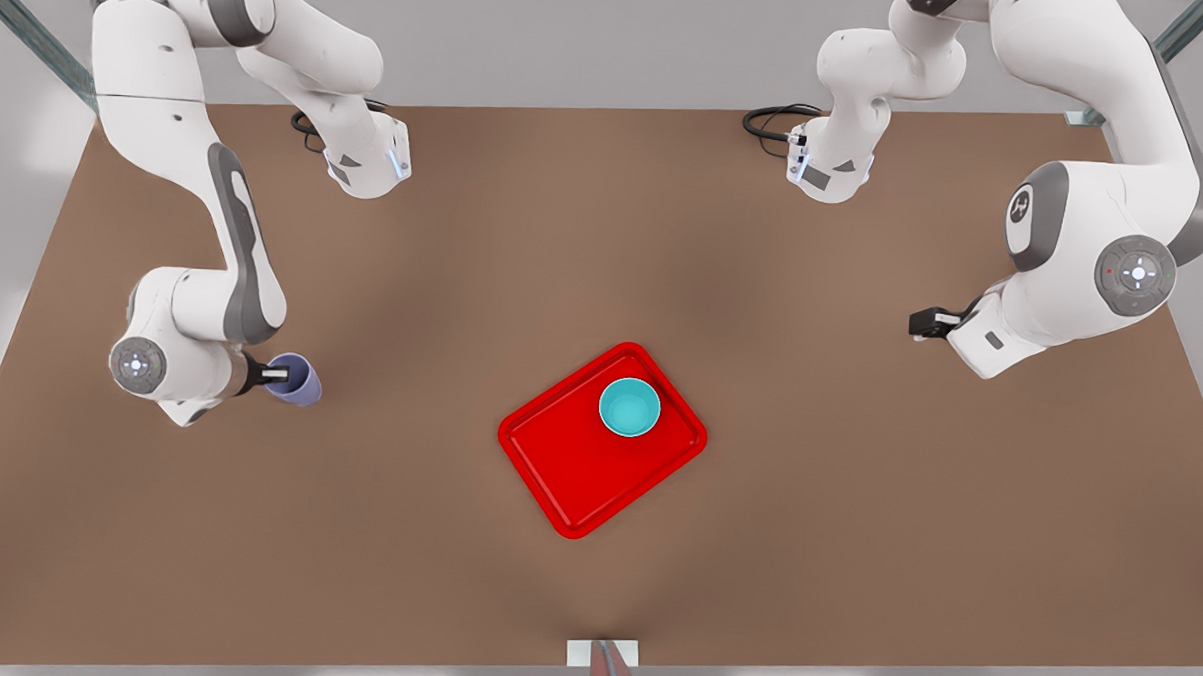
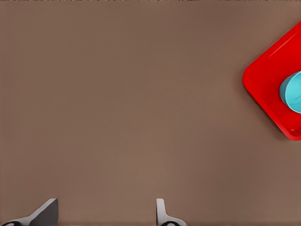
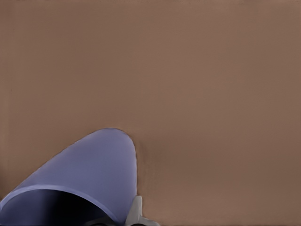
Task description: Place the bowl on the tray with the left arm and the cup on the tray with the right arm
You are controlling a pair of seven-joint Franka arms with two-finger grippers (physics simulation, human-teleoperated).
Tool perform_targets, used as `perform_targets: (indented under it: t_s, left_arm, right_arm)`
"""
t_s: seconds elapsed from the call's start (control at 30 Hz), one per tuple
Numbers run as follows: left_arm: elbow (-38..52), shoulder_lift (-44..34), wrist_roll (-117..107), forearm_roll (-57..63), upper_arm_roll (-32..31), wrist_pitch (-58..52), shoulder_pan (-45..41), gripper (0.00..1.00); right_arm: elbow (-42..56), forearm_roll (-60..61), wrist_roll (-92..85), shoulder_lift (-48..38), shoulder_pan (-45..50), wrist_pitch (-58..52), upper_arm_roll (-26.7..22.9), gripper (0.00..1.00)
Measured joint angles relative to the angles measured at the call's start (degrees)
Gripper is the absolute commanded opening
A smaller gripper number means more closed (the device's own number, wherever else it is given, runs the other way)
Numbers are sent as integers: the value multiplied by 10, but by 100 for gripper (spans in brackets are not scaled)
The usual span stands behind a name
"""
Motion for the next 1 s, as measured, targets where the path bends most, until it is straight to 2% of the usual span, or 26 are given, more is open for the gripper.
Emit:
perform_targets:
  t_s: [0.07, 0.13, 0.27, 0.4, 0.57, 0.73, 0.87, 1.0]
  left_arm:
    - [0, 0, 0, 0, 0, 0, 0, 100]
    - [0, 0, 0, 0, 0, 0, 0, 100]
    - [0, 0, -1, 1, 0, 0, 0, 100]
    - [0, 0, -1, 1, 0, 0, 0, 100]
    - [0, 0, -1, 2, 0, 0, 0, 100]
    - [0, 1, -3, 2, 0, 0, 0, 100]
    - [0, 3, -4, 2, 0, 0, 0, 100]
    - [0, 4, -4, 2, 0, 0, 0, 100]
  right_arm:
    - [32, 14, 17, 18, 27, -17, 1, 21]
    - [56, 15, 66, 30, 32, -21, 36, 21]
    - [155, 15, 158, 71, 85, -75, 59, 21]
    - [190, 17, 197, 100, 94, -75, 93, 21]
    - [279, 58, 221, 166, 141, -73, 98, 21]
    - [392, 60, 329, 246, 195, -68, 127, 21]
    - [492, 60, 385, 324, 240, -65, 129, 21]
    - [551, 60, 393, 384, 264, -35, 130, 21]
